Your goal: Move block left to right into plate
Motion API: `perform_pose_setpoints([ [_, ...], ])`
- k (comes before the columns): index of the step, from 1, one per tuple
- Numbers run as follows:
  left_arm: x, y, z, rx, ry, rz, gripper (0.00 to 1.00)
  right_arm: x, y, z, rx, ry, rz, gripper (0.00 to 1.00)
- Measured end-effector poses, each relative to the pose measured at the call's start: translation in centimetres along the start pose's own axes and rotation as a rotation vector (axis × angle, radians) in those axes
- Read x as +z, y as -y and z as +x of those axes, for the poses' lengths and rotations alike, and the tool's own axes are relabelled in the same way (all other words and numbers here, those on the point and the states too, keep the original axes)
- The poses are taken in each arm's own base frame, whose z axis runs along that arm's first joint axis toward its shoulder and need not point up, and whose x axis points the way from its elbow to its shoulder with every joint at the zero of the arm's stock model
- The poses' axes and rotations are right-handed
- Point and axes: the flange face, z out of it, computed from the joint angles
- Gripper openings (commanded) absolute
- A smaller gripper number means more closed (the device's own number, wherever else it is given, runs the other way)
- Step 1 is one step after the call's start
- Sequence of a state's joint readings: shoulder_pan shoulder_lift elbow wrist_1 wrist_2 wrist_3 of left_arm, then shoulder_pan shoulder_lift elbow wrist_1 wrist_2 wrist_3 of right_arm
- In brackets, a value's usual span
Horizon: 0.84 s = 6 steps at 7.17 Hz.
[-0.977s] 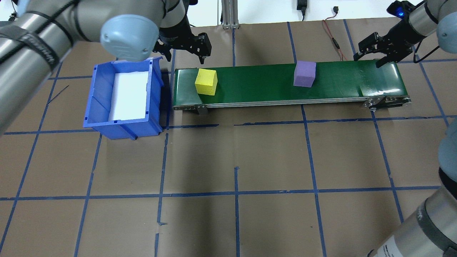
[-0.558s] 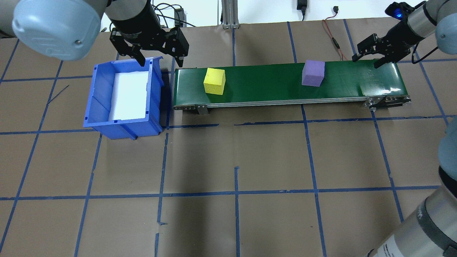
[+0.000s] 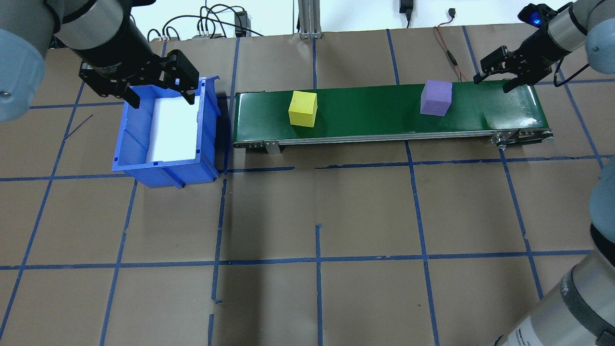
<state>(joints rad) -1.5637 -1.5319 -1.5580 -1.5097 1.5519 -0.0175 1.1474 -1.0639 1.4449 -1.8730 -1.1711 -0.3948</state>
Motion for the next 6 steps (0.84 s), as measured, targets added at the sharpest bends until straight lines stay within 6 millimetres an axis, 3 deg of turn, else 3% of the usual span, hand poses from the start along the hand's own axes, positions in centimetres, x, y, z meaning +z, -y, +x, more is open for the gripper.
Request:
perform_pose_setpoints([
  [6, 0.09, -0.49, -0.76, -0.011, 0.012, -0.007, 1.00, 0.12, -0.10, -0.01, 0.021, 0.003, -0.002, 1.00],
])
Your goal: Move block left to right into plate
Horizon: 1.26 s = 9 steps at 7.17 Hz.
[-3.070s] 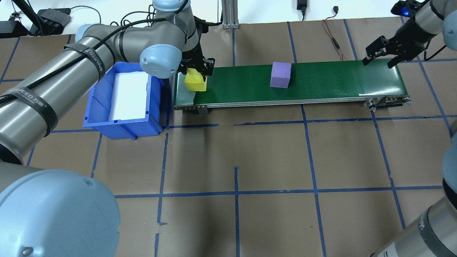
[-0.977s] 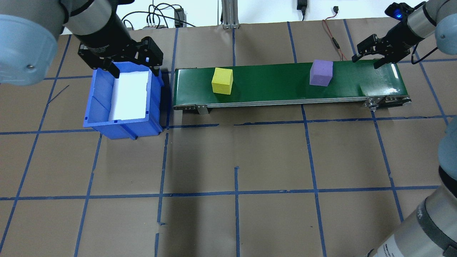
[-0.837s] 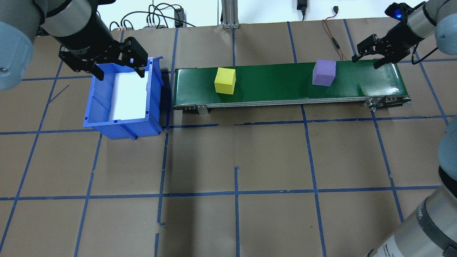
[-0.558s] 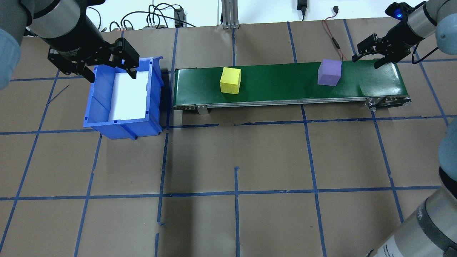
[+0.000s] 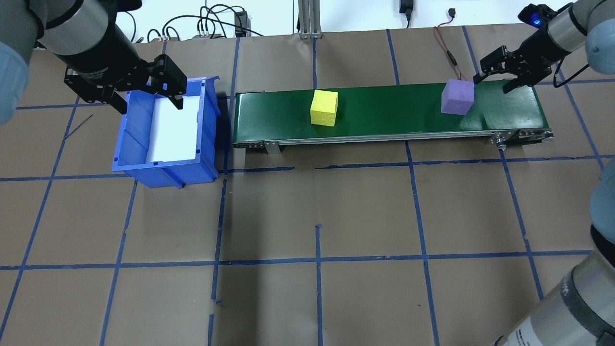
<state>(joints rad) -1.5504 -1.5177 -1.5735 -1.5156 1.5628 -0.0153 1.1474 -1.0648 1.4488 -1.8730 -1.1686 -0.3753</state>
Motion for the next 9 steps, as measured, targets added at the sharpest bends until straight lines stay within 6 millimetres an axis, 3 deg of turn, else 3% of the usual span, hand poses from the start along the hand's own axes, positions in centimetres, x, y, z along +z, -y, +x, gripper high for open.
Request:
perform_pose_setpoints([
  [7, 0.0, 0.0, 0.0, 0.002, 0.000, 0.000, 1.00, 0.7, -0.2, 0.4, 0.008, -0.009, -0.014, 1.00],
  [8, 0.0, 0.0, 0.0, 0.002, 0.001, 0.000, 1.00, 1.2, -0.3, 0.6, 0.017, -0.012, -0.024, 0.94],
  [9, 0.0, 0.0, 0.0, 0.002, 0.001, 0.000, 1.00, 1.6, -0.4, 0.9, 0.020, -0.022, -0.030, 0.80],
])
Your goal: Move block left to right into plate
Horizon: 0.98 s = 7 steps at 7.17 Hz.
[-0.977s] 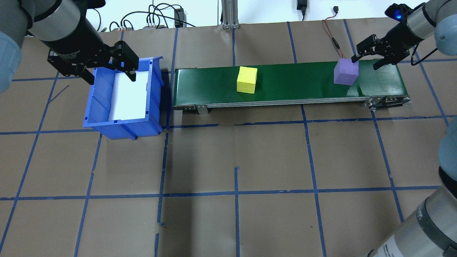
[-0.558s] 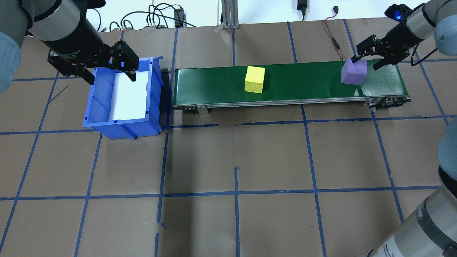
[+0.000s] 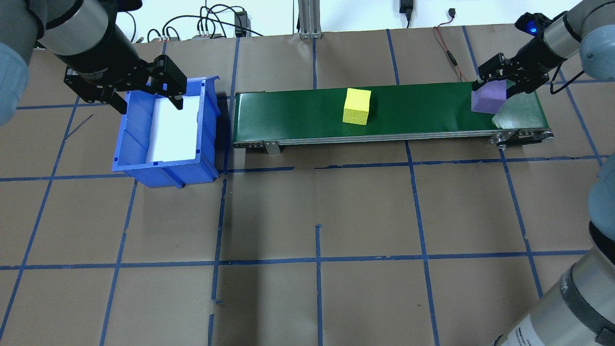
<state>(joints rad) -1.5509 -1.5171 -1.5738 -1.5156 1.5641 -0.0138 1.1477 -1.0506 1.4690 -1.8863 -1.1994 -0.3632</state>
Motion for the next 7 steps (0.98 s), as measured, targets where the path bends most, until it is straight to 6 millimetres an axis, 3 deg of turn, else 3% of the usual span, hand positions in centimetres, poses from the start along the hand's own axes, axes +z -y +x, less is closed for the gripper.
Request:
perform_pose_setpoints([
  [5, 0.0, 0.0, 0.0, 0.000, 0.001, 0.000, 1.00, -0.9, 0.6, 1.0, -0.054, -0.130, 0.058, 0.34],
  [7, 0.0, 0.0, 0.0, 0.000, 0.001, 0.000, 1.00, -3.0, 0.4, 0.8, -0.103, -0.198, 0.068, 0.34],
])
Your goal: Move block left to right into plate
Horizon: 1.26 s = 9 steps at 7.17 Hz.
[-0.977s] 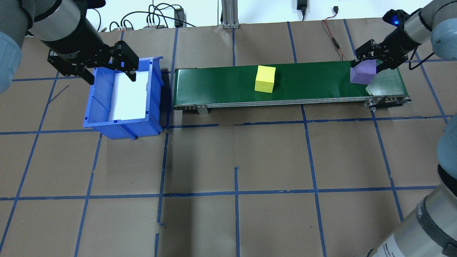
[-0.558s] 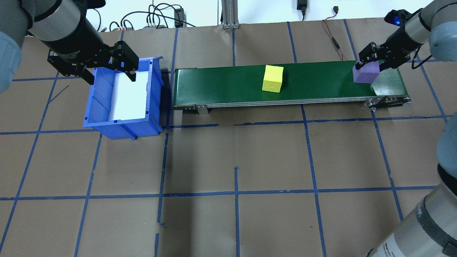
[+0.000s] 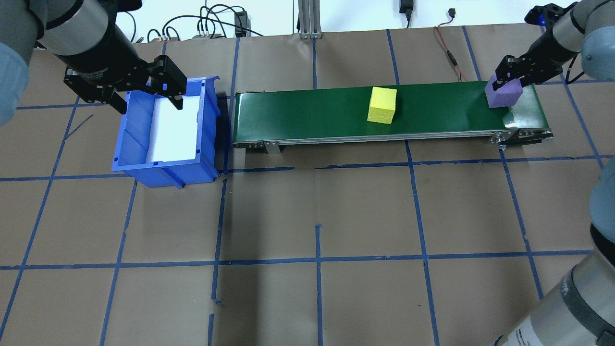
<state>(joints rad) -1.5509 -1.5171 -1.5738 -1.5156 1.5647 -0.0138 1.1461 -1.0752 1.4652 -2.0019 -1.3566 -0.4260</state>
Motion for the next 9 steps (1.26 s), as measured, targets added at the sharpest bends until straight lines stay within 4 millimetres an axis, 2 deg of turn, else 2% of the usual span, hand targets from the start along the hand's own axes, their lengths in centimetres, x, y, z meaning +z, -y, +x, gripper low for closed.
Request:
perform_pose_setpoints([
  [1, 0.0, 0.0, 0.0, 0.000, 0.000, 0.000, 1.00, -2.2, -0.8, 0.5, -0.036, -0.061, -0.008, 0.34],
  [2, 0.0, 0.0, 0.0, 0.000, -0.001, 0.001, 1.00, -4.9, -2.4, 2.7, -0.071, -0.118, -0.036, 0.34],
  [3, -0.1, 0.0, 0.0, 0.000, -0.001, 0.001, 1.00, -6.9, -4.4, 6.6, -0.105, -0.138, -0.062, 0.34],
  [4, -0.1, 0.0, 0.0, 0.000, -0.002, 0.001, 1.00, -8.5, -7.0, 11.7, -0.133, -0.140, -0.073, 0.35],
  [5, -0.1, 0.0, 0.0, 0.000, -0.003, 0.002, 1.00, -9.6, -10.4, 17.5, -0.153, -0.125, -0.073, 0.36],
  [6, -0.1, 0.0, 0.0, 0.000, -0.003, 0.003, 1.00, -9.8, -14.5, 22.7, -0.156, -0.103, -0.074, 0.36],
  [7, -0.1, 0.0, 0.0, 0.000, -0.003, 0.003, 1.00, -9.1, -19.1, 27.1, -0.147, -0.067, -0.073, 0.37],
  [8, -0.1, 0.0, 0.0, 0.000, -0.003, 0.003, 1.00, -8.2, -22.9, 30.1, -0.133, -0.032, -0.062, 0.38],
  [9, -0.1, 0.0, 0.0, 0.000, -0.003, 0.003, 1.00, -7.5, -24.9, 31.5, -0.121, -0.011, -0.055, 0.43],
])
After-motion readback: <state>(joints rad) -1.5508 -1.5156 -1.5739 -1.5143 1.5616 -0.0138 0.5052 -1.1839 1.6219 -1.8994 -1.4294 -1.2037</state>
